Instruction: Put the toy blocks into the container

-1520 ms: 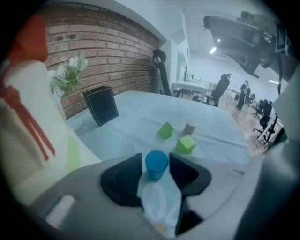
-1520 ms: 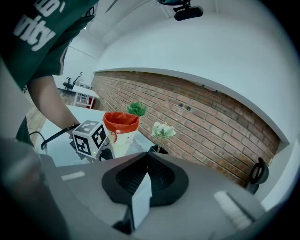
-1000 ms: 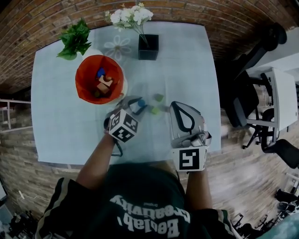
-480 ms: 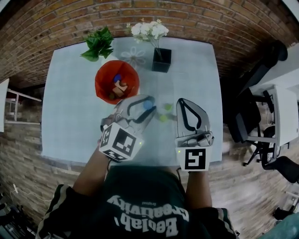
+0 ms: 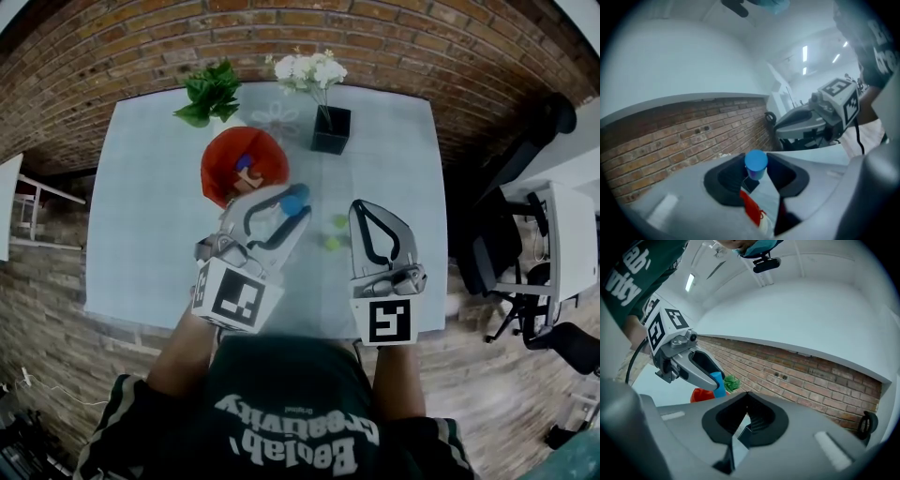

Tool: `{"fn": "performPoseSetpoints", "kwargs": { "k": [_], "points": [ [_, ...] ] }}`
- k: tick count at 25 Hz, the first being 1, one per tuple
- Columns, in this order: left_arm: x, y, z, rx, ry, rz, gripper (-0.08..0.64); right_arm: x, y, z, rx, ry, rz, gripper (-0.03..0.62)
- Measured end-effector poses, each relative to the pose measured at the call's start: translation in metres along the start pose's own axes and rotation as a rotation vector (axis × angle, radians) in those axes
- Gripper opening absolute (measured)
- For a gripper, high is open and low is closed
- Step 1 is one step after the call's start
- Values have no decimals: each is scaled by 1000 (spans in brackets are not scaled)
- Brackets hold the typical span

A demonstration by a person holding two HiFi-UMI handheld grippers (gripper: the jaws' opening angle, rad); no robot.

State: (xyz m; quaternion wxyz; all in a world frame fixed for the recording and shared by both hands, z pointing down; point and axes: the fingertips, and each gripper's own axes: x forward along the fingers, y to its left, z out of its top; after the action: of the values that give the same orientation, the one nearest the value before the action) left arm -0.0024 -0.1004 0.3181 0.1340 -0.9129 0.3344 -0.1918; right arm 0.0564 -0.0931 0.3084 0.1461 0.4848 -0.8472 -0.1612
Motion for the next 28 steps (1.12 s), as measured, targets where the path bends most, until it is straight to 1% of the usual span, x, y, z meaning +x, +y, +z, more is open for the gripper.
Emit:
{"fn": "performPoseSetpoints", "kwargs": {
  "k": [3,7,11,14,20,23,24,25,26,28],
  "points": [
    [-2,15,-16,-7,38,37,141,4,6,-2,-7,16,18,8],
    [-14,43,-48,-31,108,99,141,15,16,-4,-6,30,39,8],
    [-26,66,-76,-64,164,153,141,28,26,0,-13,17,62,8],
    [-29,71,-80,-70,169,161,141,34,33,4,-6,3,73,8],
    [-27,72,-86,-68,175,155,143,39,34,4,-11,12,74,8],
    [-27,75,-90,-73,179,176,144,39,35,3,-22,16,81,8],
    [-27,76,-92,-84,181,177,173,39,36,2,-26,21,84,8],
    [-26,75,-93,-97,181,168,244,39,37,2,-31,25,88,8],
    [-25,74,-93,-107,181,156,274,39,37,1,-35,27,90,8],
    [-25,72,-95,-104,185,143,276,40,38,0,-35,31,92,8]
  ]
}}
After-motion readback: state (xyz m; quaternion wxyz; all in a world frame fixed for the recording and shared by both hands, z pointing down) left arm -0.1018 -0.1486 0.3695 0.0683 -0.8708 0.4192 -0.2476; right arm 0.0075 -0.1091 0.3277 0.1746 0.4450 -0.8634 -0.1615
